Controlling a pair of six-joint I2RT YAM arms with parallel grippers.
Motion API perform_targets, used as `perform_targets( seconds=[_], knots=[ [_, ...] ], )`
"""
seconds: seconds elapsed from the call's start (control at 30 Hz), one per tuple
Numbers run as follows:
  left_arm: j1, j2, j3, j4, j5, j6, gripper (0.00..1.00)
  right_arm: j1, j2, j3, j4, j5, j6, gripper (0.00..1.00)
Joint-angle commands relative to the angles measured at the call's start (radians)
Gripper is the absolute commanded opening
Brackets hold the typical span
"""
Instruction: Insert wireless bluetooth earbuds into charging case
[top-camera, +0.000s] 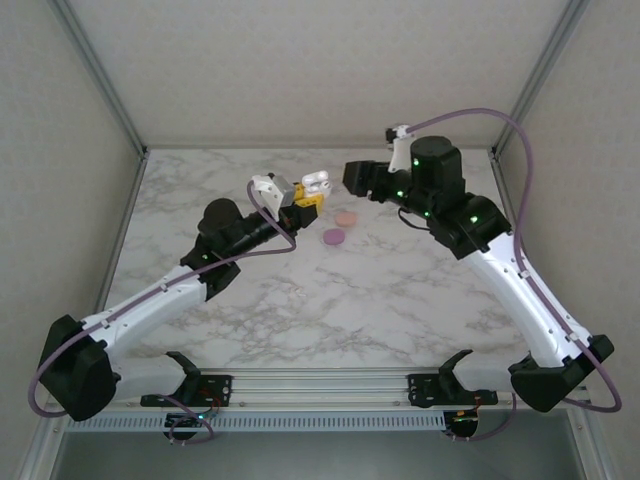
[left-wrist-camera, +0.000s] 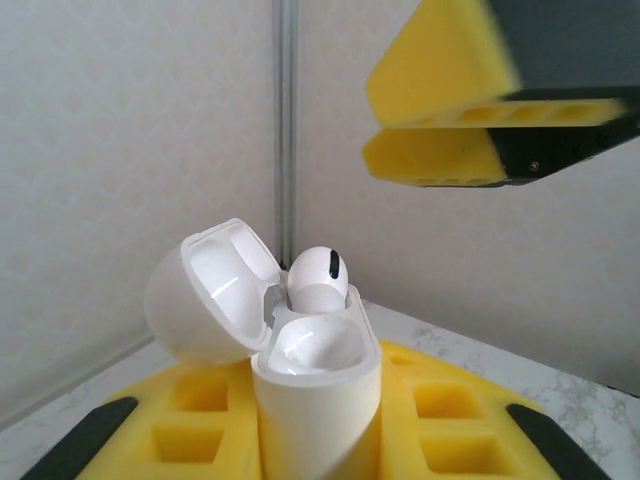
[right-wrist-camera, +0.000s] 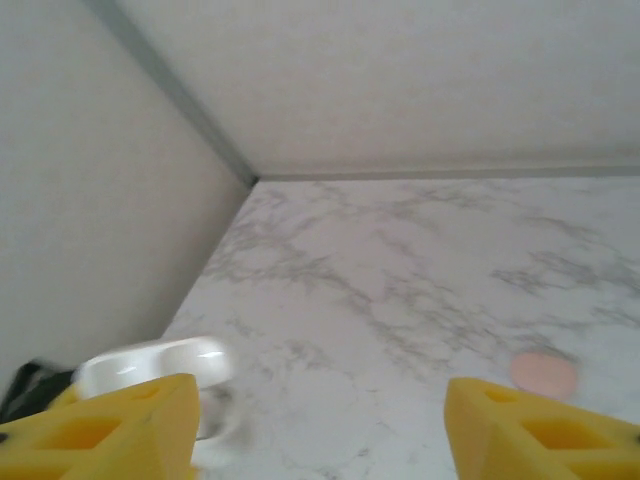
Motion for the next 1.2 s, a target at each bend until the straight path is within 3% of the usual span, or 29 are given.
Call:
perform_targets(
  seconds=[0.0,0.13,0.43,0.9,1.17],
  knots=[
    [0.018,-0.053,-0.022,-0.008,-0.036,0.006,0.04,-0.077,0.000,-0.058,-0.054,0.024,0.095,0.62],
    [0.045,-0.107,-0.044,-0.036,-0.064,0.015,0.04,-0.130,0.072,-0.097,-0.089,-0.071,0.119,0.58],
    [0.076,-0.234,-0.058,-0.139,-0.139,0.052,0.05,-0.110,0.385,-0.089,-0.179,-0.395,-0.022,0.51],
    [0.076,-0.335,-0.010,-0.241,-0.166,0.100,0.06,0.180,0.774,0.108,-0.382,-0.202,-0.279,0.50],
    [0.076,-0.351,0.008,-0.265,-0.162,0.118,0.06,0.271,0.898,0.218,-0.461,-0.112,-0.335,0.49]
  ],
)
